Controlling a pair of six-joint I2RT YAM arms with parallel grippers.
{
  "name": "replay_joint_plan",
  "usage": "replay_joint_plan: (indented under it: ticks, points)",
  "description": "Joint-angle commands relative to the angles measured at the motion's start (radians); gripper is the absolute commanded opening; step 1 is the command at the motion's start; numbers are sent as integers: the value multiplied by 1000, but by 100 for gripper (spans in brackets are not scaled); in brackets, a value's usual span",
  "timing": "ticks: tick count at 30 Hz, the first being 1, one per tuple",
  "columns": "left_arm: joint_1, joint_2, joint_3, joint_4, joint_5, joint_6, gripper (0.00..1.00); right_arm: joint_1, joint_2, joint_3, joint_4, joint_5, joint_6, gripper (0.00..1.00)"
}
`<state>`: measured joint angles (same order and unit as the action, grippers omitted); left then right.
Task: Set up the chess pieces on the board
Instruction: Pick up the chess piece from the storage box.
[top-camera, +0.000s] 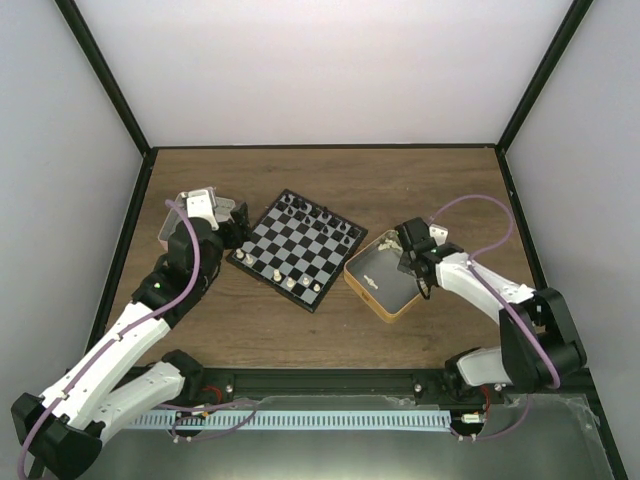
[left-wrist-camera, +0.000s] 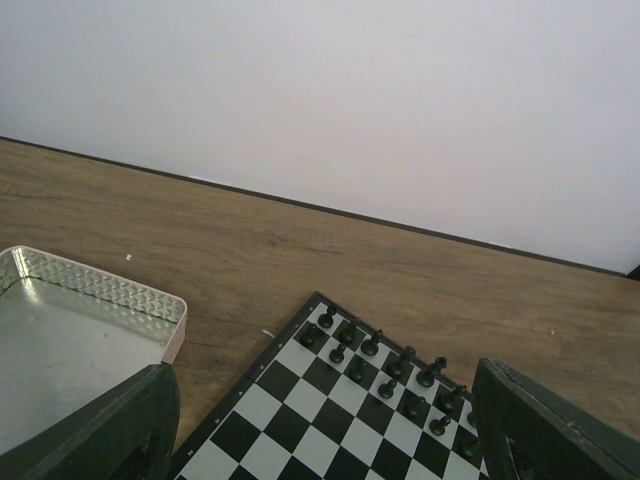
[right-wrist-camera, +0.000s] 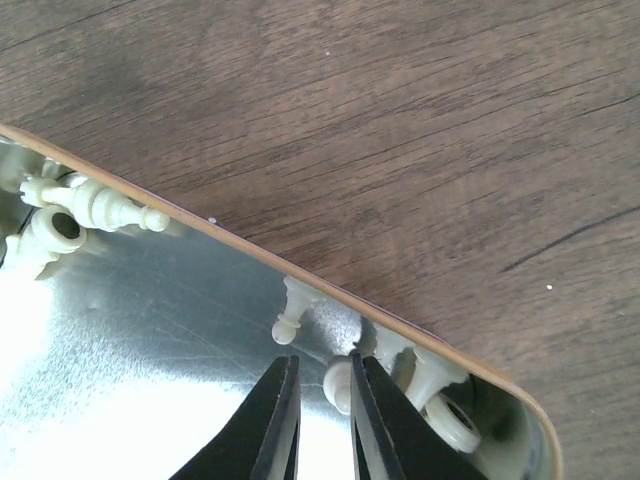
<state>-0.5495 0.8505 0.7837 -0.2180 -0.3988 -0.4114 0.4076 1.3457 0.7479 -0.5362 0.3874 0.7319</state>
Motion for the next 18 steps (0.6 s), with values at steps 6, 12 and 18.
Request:
replay_joint_plan:
  ticks: [6, 12, 18]
  points:
    - [6, 1, -4, 23, 1, 6, 82, -21, 68, -17, 62, 9, -23, 14]
    - [7, 1, -3, 22, 4, 5, 82, -26, 98, -17, 42, 9, 4, 14]
    - [6, -4, -5, 20, 3, 6, 82, -25, 108, -28, 39, -17, 24, 14]
